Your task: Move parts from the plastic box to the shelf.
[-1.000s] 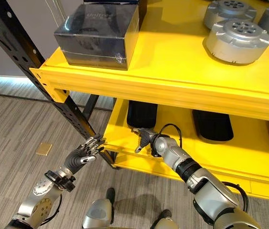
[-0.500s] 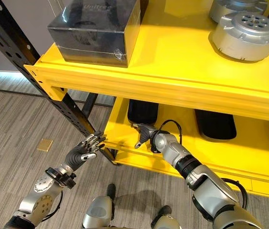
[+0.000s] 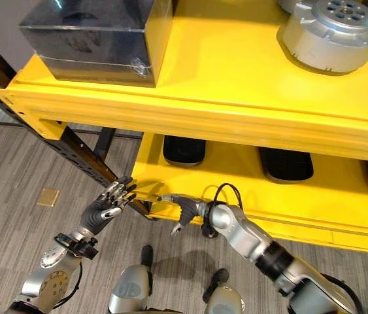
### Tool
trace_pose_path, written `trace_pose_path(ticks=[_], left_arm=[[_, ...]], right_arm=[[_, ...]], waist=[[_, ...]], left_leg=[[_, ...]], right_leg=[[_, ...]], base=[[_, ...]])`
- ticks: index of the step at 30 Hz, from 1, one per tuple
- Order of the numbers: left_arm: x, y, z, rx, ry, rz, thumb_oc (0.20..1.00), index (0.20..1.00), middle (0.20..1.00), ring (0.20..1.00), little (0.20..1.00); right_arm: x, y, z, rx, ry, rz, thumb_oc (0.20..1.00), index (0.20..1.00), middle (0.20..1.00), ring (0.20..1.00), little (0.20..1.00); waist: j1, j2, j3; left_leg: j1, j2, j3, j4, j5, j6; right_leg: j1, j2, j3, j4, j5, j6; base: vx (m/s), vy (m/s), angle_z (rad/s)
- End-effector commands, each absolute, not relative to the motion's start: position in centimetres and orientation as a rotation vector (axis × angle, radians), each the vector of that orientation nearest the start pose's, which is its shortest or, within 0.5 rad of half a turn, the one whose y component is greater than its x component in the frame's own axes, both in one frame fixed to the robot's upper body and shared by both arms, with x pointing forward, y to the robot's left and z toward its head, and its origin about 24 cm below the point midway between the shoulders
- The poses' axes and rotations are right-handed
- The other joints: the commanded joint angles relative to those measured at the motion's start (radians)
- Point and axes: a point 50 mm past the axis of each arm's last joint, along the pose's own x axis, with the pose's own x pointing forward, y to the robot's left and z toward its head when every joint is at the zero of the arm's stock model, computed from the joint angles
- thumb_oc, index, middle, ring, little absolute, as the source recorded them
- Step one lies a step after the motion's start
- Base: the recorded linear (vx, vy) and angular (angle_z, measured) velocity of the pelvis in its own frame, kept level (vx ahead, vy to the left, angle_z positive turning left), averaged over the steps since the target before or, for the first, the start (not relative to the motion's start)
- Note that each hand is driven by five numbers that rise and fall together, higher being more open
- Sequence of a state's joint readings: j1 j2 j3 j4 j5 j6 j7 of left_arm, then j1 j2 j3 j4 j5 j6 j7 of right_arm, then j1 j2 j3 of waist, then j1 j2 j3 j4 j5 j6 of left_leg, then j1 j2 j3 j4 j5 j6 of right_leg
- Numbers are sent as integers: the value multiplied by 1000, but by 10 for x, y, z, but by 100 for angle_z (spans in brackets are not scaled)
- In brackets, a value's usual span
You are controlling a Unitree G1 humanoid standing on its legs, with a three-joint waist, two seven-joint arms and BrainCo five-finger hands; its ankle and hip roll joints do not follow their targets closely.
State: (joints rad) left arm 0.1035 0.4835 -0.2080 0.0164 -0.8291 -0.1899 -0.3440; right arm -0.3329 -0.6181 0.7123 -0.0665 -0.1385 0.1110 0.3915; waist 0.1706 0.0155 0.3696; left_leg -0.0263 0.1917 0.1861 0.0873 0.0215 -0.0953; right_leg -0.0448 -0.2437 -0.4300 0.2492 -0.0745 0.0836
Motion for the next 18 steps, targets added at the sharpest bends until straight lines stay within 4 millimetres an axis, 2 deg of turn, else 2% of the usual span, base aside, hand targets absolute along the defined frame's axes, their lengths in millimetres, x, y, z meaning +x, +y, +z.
trace_pose_path(ticks=[1, 5, 8, 13, 18], left_arm=[[218, 184, 66, -435, -187, -515, 1000, 1000, 1000, 1000, 1000], [215, 179, 64, -450, -196, -560, 1000, 1000, 1000, 1000, 1000], [211, 178, 62, -448, -203, -591, 1000, 1000, 1000, 1000, 1000], [203, 182, 56, -472, -198, -564, 1000, 1000, 1000, 1000, 1000], [196, 187, 56, -412, -207, -567, 1000, 1000, 1000, 1000, 1000]], right_arm=[[258, -90, 72, -723, -15, 1009, 1000, 1000, 1000, 1000, 1000], [249, -104, 71, -612, -20, 987, 1000, 1000, 1000, 1000, 1000], [242, -116, 77, -452, -65, 923, 1000, 1000, 1000, 1000, 1000], [239, -148, 92, -158, -182, 610, 1000, 1000, 1000, 1000, 1000], [231, -178, 85, -106, -210, 357, 1000, 1000, 1000, 1000, 1000]], waist=[[2, -21, -27], [-23, -35, -48], [-46, -45, -69], [-106, -55, -111], [-153, -49, -140]], left_leg=[[-2, 41, 96, 28, 41, 4], [12, 39, 105, 17, 41, 9], [26, 37, 116, 7, 41, 14], [69, 26, 134, -20, 32, 22], [102, 17, 160, -52, 30, 22]], right_leg=[[39, -26, 28, 5, 27, 46], [51, -12, 45, -17, 31, 44], [62, -4, 56, -39, 41, 46], [87, 6, 92, -87, 63, 56], [96, 6, 120, -144, 100, 73]], base=[[-66, -21, -10], [-60, -8, -8], [-49, 5, -13], [-48, 26, -17], [-58, 45, -21]])
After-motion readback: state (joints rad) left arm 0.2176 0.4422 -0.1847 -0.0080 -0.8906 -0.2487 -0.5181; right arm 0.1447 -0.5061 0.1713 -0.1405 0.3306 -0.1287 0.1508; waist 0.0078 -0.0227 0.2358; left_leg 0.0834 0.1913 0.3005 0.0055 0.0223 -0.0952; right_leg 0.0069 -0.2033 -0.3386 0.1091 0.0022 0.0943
